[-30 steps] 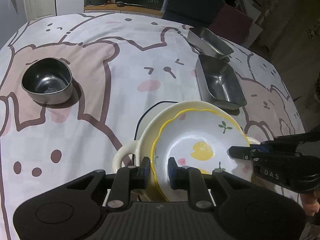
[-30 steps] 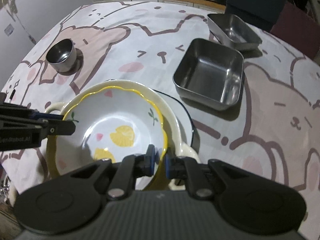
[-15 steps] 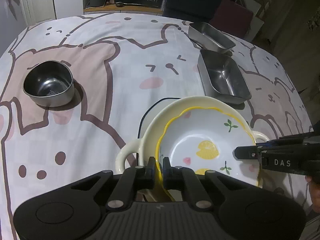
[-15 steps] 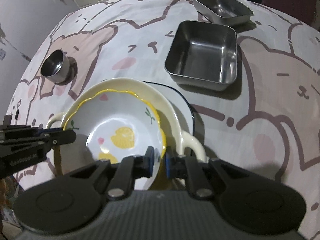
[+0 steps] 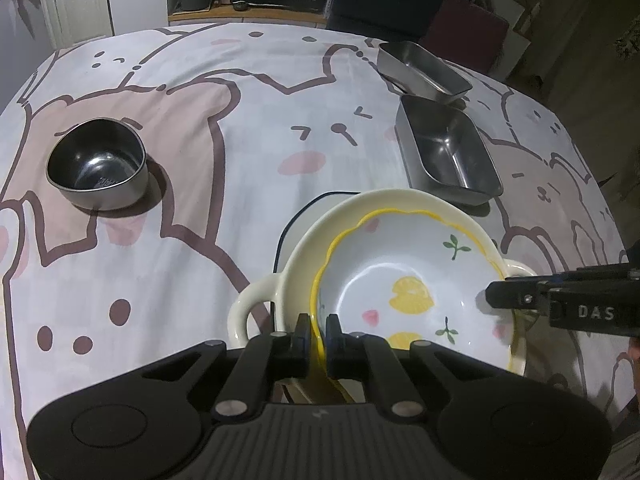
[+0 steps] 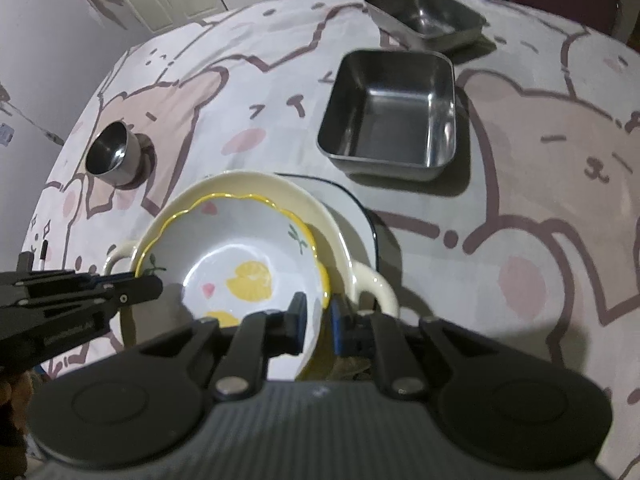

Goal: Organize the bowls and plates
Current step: 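Lower the lemon-print bowl into the cream bowl with both grippers, then open both grippers to release the lemon-print bowl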

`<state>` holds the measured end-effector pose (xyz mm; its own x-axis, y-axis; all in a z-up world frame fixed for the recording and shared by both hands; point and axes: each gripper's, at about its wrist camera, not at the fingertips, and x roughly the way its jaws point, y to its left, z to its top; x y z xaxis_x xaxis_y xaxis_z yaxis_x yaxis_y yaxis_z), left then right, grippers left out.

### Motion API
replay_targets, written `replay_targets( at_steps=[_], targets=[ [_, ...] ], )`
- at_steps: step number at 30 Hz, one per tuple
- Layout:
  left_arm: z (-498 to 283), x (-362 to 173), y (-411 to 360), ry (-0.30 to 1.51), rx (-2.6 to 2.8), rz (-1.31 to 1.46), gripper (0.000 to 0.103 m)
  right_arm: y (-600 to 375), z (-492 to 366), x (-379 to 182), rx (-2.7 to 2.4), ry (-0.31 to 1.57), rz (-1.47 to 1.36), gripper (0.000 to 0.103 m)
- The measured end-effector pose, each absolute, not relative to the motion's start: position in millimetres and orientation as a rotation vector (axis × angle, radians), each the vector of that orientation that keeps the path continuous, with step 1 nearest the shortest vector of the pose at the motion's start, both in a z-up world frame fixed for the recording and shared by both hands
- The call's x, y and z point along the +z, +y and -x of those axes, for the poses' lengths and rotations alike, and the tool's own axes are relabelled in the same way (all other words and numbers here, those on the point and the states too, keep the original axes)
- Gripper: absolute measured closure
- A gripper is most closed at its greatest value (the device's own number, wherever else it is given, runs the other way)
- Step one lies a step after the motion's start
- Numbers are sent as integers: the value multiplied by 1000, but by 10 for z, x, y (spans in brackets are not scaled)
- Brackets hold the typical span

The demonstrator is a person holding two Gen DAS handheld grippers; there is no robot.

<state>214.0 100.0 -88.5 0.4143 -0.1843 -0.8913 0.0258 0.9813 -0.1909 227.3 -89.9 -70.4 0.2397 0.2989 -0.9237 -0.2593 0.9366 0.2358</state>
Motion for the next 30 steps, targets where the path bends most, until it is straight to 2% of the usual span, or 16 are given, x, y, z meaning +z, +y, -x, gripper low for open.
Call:
replay_targets(
  at_steps=[7, 11, 15, 17, 19, 23, 27, 30],
  targets=[
    [-2096, -845, 999, 1137, -122, 154, 94, -960, -2221, -609, 395, 1248, -33, 82],
    [-2071, -813, 1020, 1135, -110, 162, 92, -975, -2192, -572, 393, 1232, -23, 73],
    [-2038, -775, 1016, 1131, -108, 163, 90, -989, -2153, -541, 402, 1219, -19, 70],
    [-2017, -746, 1015, 1125, -114, 168, 84, -997, -2130, -519, 413, 1208, -14, 61],
    [-1989, -702, 1001, 1114, -119, 166, 70, -1004, -2099, -491, 417, 1196, -6, 52],
    [-1942, -613, 978, 1082, -116, 153, 54, -1042, -2046, -410, 431, 1170, -12, 33],
    [-1925, -536, 964, 1035, -107, 153, 25, -1130, -2000, -300, 429, 1125, -14, 22],
    [-1957, -494, 940, 1007, -111, 169, 8, -1222, -1987, -231, 417, 1089, -25, 8]
  ],
)
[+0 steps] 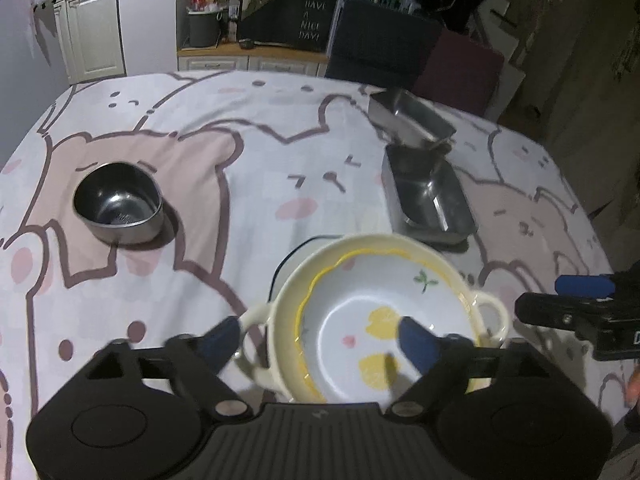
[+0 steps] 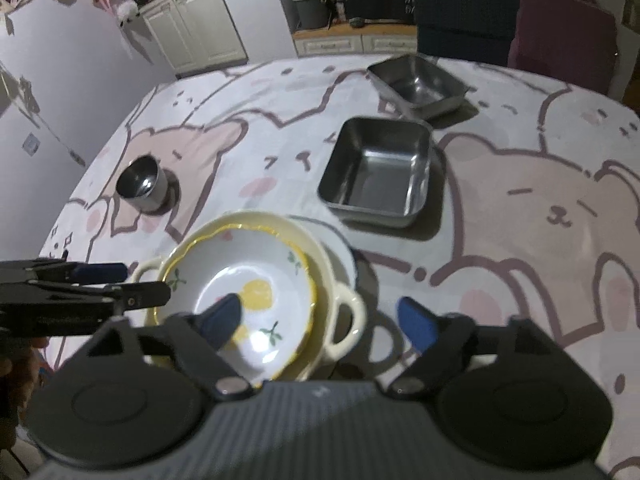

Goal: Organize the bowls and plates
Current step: 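Open both grippers to release the lemon-print bowl, then move both grippers toward the rim of the square steel tray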

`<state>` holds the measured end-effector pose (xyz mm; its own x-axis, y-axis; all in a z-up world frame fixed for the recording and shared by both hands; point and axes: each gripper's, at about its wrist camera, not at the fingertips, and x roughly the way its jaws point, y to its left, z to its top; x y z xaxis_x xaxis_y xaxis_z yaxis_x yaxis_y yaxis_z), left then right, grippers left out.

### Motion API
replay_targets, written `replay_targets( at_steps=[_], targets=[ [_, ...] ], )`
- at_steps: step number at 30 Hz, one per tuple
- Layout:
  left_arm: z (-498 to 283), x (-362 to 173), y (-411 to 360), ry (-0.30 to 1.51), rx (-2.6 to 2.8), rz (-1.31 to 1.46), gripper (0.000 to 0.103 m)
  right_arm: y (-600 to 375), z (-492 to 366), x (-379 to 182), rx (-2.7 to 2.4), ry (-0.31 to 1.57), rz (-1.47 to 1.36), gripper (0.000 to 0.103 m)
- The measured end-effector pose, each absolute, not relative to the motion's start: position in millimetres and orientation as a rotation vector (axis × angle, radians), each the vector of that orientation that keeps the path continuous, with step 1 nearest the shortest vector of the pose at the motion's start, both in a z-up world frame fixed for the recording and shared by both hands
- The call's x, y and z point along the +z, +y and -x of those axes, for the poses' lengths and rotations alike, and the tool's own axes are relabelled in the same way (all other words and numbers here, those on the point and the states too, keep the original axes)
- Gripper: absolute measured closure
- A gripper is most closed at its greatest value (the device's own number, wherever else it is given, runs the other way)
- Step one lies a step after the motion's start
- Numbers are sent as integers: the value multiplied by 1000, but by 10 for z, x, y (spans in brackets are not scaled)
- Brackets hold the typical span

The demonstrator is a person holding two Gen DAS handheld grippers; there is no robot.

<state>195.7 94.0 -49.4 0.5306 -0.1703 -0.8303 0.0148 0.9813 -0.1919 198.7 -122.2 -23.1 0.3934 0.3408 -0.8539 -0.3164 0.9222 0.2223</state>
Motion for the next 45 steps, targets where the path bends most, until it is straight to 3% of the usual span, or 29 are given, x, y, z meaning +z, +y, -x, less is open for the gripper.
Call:
replay_targets(
  at_steps=[2, 6, 11, 24, 45],
  targets=[
    [-1992, -463, 901, 983, -122, 175, 6, -1314, -1993, -186, 408, 1058, -46, 1],
    [-2097, -431, 805, 954, -136, 197, 0, -1478, -2064, -134, 354, 998, -84, 1],
    [-2321, -453, 668, 928, -133, 220, 0, -1674, -2234, -164, 291, 980, -178, 1],
    [-3156, -675, 448, 871, -97, 149, 0, -1827, -2817, -731, 78, 1104, -488, 1],
    [-4256, -1182, 47, 901, -105, -75, 0, -1664, -3244, -1224, 27, 1231, -426, 1]
  ],
)
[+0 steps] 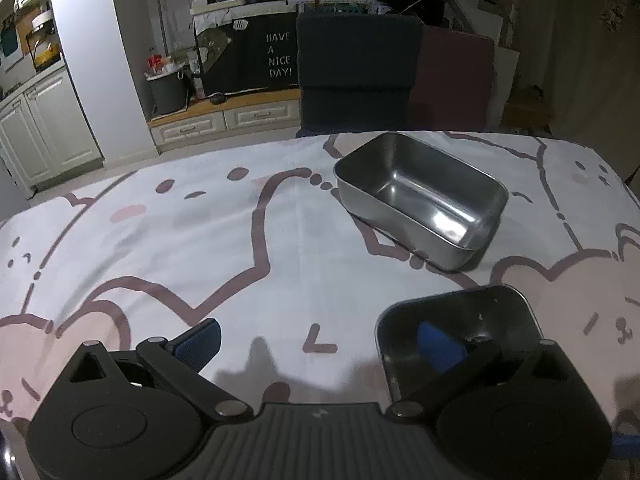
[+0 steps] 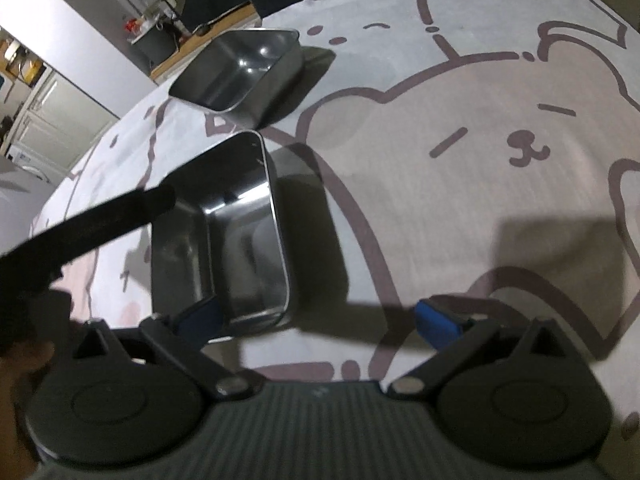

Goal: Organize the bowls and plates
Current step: 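Move both grippers toward the rim of the square steel tray, then close the left gripper on the steel tray rim while the right gripper closes too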

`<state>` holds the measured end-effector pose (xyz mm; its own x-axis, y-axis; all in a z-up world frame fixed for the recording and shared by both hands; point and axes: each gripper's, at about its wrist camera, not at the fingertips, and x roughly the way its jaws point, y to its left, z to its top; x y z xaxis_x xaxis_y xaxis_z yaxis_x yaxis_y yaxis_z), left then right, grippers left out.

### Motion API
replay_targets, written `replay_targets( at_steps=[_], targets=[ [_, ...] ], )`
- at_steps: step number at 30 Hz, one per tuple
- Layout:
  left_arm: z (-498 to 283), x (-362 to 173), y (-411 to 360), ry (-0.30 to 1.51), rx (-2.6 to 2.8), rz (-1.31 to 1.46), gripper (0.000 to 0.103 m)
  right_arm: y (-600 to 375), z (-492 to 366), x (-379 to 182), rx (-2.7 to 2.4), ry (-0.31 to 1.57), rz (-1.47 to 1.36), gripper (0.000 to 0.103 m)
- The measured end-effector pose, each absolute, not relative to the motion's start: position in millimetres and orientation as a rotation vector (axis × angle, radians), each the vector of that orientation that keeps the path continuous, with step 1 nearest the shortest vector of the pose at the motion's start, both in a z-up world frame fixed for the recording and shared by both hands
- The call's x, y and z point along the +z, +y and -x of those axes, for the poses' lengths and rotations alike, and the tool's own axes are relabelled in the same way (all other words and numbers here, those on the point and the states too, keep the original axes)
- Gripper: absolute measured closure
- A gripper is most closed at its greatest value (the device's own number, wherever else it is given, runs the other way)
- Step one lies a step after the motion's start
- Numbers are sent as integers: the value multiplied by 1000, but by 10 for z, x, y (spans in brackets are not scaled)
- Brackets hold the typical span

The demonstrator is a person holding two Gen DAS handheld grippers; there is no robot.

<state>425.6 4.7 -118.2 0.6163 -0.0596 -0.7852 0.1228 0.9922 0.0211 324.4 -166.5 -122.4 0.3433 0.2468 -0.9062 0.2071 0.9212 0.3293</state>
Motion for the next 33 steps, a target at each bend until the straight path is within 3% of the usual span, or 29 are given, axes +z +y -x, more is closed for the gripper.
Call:
replay_targets(
  at_steps=[10, 18, 21, 26, 33],
  targets=[
    [-4348, -1292, 151, 913, -81, -33, 0, -1703, -3288, -1214, -3, 1250, -253, 3],
    [-4216, -1276, 199, 930, -93, -68, 4, -1755, -3370, -1081, 75, 1184, -142, 31],
    [-4148, -1259, 247, 945, -120, -41, 14, -1819, -3433, -1039, 72, 1152, -129, 39],
    [-4056, -1221, 245, 956, -185, -11, 41, -1895, -3522, -1029, 126, 1131, -174, 66],
    [-3918, -1176, 128, 965, -271, -47, 76, -1876, -3620, -1018, 130, 1089, -184, 81]
  ],
)
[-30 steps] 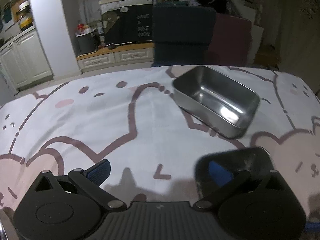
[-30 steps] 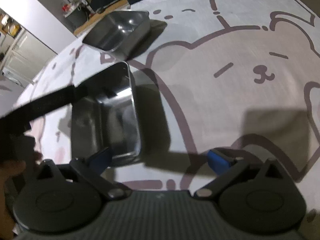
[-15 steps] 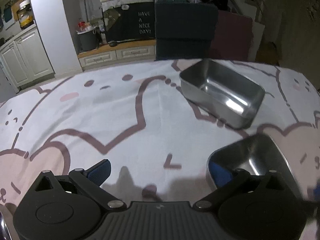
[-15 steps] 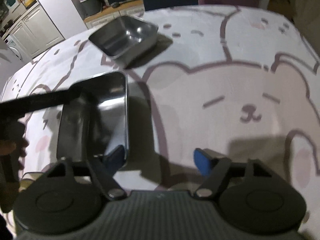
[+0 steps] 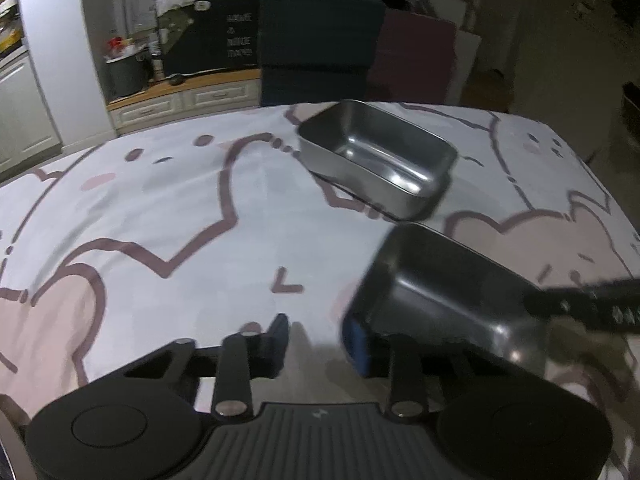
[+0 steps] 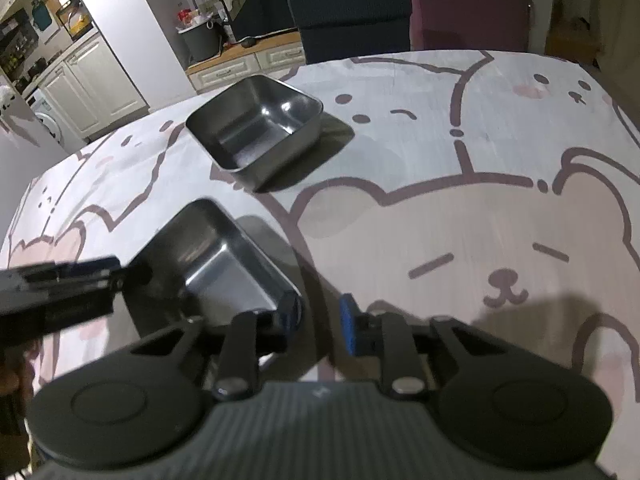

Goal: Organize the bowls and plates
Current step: 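Close the left gripper on the steel tray rim while the right gripper closes too, then lift the steel tray with both grippers and carry it beside the bowl stack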

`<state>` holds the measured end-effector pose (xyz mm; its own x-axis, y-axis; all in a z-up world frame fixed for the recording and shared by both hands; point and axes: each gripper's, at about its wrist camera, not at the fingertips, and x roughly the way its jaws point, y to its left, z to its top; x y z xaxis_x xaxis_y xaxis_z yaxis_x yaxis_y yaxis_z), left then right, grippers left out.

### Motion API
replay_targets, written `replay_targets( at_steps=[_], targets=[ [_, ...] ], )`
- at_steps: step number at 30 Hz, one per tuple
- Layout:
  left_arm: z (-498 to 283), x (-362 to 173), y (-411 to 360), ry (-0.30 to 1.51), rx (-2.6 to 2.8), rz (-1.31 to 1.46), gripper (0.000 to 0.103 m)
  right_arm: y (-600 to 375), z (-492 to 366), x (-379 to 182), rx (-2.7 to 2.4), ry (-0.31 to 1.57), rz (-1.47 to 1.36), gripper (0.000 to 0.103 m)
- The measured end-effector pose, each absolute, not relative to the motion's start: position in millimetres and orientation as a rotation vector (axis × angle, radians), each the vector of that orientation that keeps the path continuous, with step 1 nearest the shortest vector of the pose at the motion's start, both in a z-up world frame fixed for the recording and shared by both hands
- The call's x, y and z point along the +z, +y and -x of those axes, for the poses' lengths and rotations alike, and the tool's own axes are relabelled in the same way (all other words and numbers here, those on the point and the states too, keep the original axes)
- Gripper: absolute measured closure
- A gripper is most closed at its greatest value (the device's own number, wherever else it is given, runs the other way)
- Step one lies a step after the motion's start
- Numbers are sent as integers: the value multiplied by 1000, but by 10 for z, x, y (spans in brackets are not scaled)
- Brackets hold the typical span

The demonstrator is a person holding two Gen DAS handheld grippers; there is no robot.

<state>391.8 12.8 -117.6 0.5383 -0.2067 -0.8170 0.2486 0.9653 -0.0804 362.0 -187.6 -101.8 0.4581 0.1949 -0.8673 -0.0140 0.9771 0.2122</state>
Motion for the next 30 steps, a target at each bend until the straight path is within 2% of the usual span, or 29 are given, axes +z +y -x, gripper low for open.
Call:
replay_targets(
  at_steps=[3, 4, 12, 13, 14, 16, 17, 20, 24, 27, 28, 30],
  targets=[
    [-3869, -1173, 84, 981, -313, -53, 92, -1876, -3656, -1027, 147, 1082, -225, 96],
    [-3847, -1171, 64, 985, -319, -60, 92, -1880, -3661, -1022, 150, 1079, -235, 98],
    [-3771, -1177, 133, 1045, -315, 22, 93, -1821, -3658, -1019, 163, 1031, -181, 96],
    [-3775, -1190, 134, 1059, -303, 29, 94, -1817, -3657, -1027, 166, 1036, -176, 92],
    [-3773, -1197, 129, 1069, -294, 31, 95, -1817, -3653, -1036, 158, 1046, -171, 79],
    [-3775, -1228, 118, 1085, -280, 28, 96, -1816, -3630, -1036, 125, 1065, -155, 60],
    [-3774, -1242, 116, 1094, -275, 28, 96, -1820, -3617, -1023, 114, 1078, -148, 57],
    [-3773, -1257, 128, 1106, -276, 52, 97, -1845, -3560, -992, 125, 1148, -192, 57],
    [-3754, -1240, 110, 1110, -280, 63, 97, -1780, -3440, -1012, 170, 1243, -209, 63],
    [-3739, -1231, 85, 1114, -293, 76, 96, -1695, -3376, -1032, 191, 1257, -178, 79],
    [-3727, -1226, 69, 1116, -301, 78, 95, -1685, -3370, -1035, 190, 1254, -182, 87],
    [-3707, -1219, 43, 1120, -319, 89, 94, -1705, -3375, -1031, 170, 1240, -199, 90]
  ],
)
